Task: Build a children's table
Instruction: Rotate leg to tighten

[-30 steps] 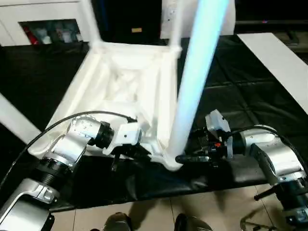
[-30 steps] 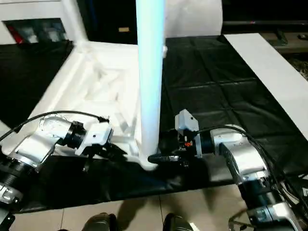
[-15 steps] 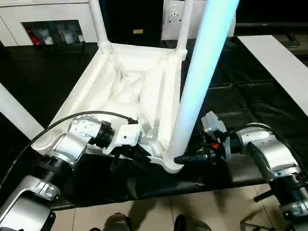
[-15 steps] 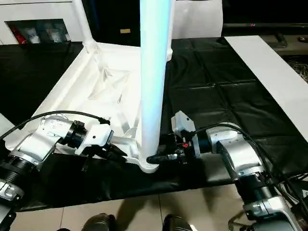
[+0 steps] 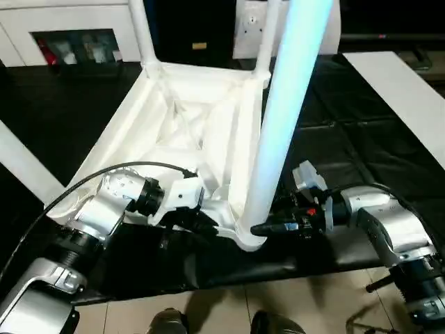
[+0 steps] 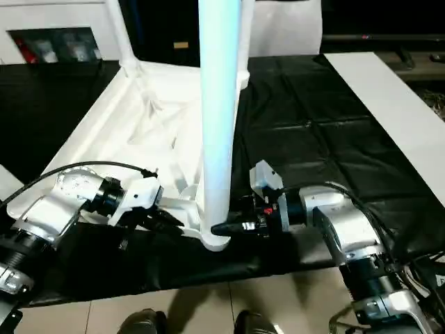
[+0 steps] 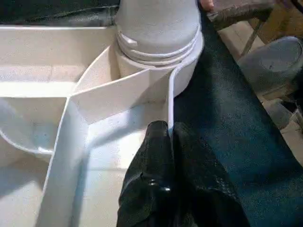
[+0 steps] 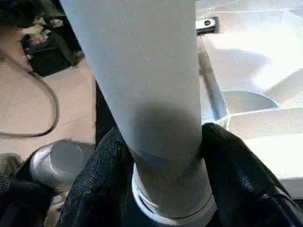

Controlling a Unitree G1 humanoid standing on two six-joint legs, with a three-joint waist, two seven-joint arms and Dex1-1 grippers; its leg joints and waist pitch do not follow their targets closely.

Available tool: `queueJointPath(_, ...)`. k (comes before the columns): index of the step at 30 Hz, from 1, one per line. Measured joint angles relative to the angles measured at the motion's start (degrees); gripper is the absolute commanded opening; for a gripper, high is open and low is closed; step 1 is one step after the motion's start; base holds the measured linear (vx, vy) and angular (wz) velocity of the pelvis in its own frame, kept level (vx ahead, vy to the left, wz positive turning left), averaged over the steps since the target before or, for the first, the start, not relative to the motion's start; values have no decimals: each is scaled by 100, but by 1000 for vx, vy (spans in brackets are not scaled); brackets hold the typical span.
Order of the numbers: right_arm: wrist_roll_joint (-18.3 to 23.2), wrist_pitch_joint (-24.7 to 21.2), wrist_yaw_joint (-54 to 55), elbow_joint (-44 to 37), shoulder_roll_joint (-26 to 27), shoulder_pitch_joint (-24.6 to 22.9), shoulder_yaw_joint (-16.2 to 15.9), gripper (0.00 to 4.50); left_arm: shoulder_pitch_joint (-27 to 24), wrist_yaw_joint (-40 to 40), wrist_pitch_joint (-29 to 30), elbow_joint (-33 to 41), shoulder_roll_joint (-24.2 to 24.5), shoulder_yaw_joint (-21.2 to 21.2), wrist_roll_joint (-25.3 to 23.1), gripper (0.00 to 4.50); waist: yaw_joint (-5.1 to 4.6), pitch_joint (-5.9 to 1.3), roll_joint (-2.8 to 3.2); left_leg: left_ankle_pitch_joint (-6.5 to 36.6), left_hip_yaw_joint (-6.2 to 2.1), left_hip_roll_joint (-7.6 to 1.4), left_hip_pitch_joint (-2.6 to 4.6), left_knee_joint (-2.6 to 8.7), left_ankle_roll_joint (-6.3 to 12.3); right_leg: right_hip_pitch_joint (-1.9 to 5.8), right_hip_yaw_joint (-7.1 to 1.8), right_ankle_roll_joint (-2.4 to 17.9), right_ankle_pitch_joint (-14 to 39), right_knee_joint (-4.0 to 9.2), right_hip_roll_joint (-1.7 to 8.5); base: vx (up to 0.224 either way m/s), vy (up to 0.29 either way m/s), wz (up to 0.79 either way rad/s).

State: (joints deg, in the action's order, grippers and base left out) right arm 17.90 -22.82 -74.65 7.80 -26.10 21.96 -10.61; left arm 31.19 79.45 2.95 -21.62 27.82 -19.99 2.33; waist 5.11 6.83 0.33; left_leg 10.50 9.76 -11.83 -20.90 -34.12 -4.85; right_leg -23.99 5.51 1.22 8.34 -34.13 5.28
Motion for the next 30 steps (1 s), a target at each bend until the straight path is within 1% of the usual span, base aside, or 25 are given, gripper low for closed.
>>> queueJointPath(2, -47, -252, 524, -109, 198, -60, 151, 194, -53, -337, 367, 100, -70, 136, -59, 0, -38, 0, 0, -2, -5, 0, -5, 0, -4, 1, -4, -20, 12, 0, 0, 0, 0, 0)
queueJointPath(4, -120, -547, 1207, -166, 505, -63, 383, 194, -99, -785, 788, 222, -221, 278, -143, 0, -182, -1, -3, -5, -4, 1, 4, 1, -8, 1, -6, -25, 15, 6, -1, 0, 0, 0)
queueJointPath(5, -210, -700, 1722, -183, 769, -62, 545, 194, -108, -1106, 1006, 244, -368, 356, -233, 0, -280, 2, -7, -11, -7, 2, 7, 1, -19, -2, -2, -28, 17, 10, -1, 0, 0, 0)
queueJointPath(6, -246, -771, 2030, -212, 899, -62, 621, 194, -109, -1294, 1150, 280, -448, 389, -263, 0, -341, 2, -7, -12, -8, 1, 8, 1, -19, -6, 4, -29, 18, 20, -1, 0, 0, 0)
queueJointPath(10, -457, -1027, 3045, -330, 1321, -31, 848, 194, -125, -2057, 1753, 428, -917, 519, -373, 0, -478, 2, -7, -12, -33, 0, 9, 29, -19, -1, 43, -31, 18, 101, -8, 0, 0, 0)
queueJointPath(12, -752, -1135, 3900, -329, 1814, 69, 996, 194, -104, -2669, 2077, 444, -1282, 668, -516, 0, -535, 2, -7, -12, -33, 4, 12, 33, -19, -2, 45, -30, 18, 117, -7, 0, 0, 0)
queueJointPath(14, -1010, -1147, 4647, -265, 2212, 188, 1093, 194, -42, -3176, 2253, 430, -1578, 692, -699, 0, -579, 2, -7, -12, -31, 8, 15, 31, -19, -2, 44, -31, 18, 128, -5, 0, 0, 0)
queueJointPath(15, -1150, -1145, 5053, -212, 2429, 271, 1139, 194, 9, -3423, 2339, 407, -1719, 692, -780, 0, -602, 2, -7, -11, -30, 8, 40, 32, -19, -2, 46, -31, 18, 141, -5, 0, 0, 0)
queueJointPath(16, -1185, -1143, 5217, -192, 2488, 300, 1141, 194, 18, -3515, 2364, 404, -1768, 686, -785, 0, -612, 2, -7, -11, -30, 9, 40, 40, -18, 1, 47, -31, 18, 154, -5, 0, 0, 0)
queueJointPath(18, -1330, -976, 5699, -64, 2724, 366, 1176, 194, 51, -3825, 2405, 375, -1950, 674, -903, 0, -616, 0, -5, -11, -29, 12, 40, 55, -18, 7, 45, -31, 18, 177, -5, 0, 0, 0)
queueJointPath(19, -1341, -902, 5822, -23, 2786, 378, 1196, 228, 67, -3906, 2418, 372, -1989, 664, -932, 0, -614, 0, -5, -10, -27, 15, 36, 60, -17, 5, 41, -30, 18, 182, -5, 0, 0, 0)
queueJointPath(20, -1345, -800, 5952, 18, 2848, 376, 1210, 228, 76, -3987, 2430, 375, -2026, 649, -955, 0, -611, 0, -5, -10, -27, 19, 37, 67, -16, 6, 35, -30, 17, 186, -5, 0, 0, 0)
queueJointPath(21, -1349, -750, 6008, 33, 2881, 375, 1230, 263, 82, -4033, 2441, 382, -2054, 642, -971, 0, -608, 0, -5, -9, -24, 21, 36, 70, -14, 5, 29, -29, 15, 186, -5, 0, 0, 0)
queueJointPath(23, -1366, -670, 6101, 28, 2978, 358, 1261, 266, 83, -4100, 2456, 411, -2090, 619, -998, 0, -598, 0, -5, -7, -19, 30, 37, 87, -11, 3, 14, -26, -2, 186, -5, 0, 0, 0)
queueJointPath(25, -1380, -624, 6120, 4, 3024, 330, 1278, 286, 83, -4104, 2465, 434, -2090, 608, -1001, 0, -580, 0, -5, -7, -15, 33, 36, 105, -12, 3, 8, -24, -17, 186, -5, 0, 0, 0)
queueJointPath(26, -1381, -592, 6120, -4, 3024, 315, 1279, 286, 82, -4102, 2466, 442, -2090, 602, -1002, 0, -568, 0, -5, -8, -13, 34, 36, 119, -12, 3, 8, -24, -18, 186, -5, 0, 0, 0)
queueJointPath(27, -1380, -533, 6114, -58, 3024, 258, 1279, 308, 82, -4071, 2460, 461, -2077, 582, -1000, 0, -548, 0, -4, -8, -10, 33, 37, 133, -14, 2, 9, -23, -21, 185, -6, 0, 0, 0)
queueJointPath(28, -1379, -509, 6085, -93, 3024, 224, 1279, 313, 82, -4048, 2443, 467, -2070, 567, -1000, 0, -534, -1, -3, -9, -9, 33, 40, 145, -15, 2, 9, -23, -23, 183, -7, 0, 0, 0)
queueJointPath(30, -1320, -377, 5761, -135, 2860, 126, 1214, 320, 82, -3839, 2244, 471, -1893, 469, -993, 0, -521, -1, -3, -9, -8, 29, 41, 160, -16, -5, 10, -24, -27, 179, -12, 0, 0, 0)
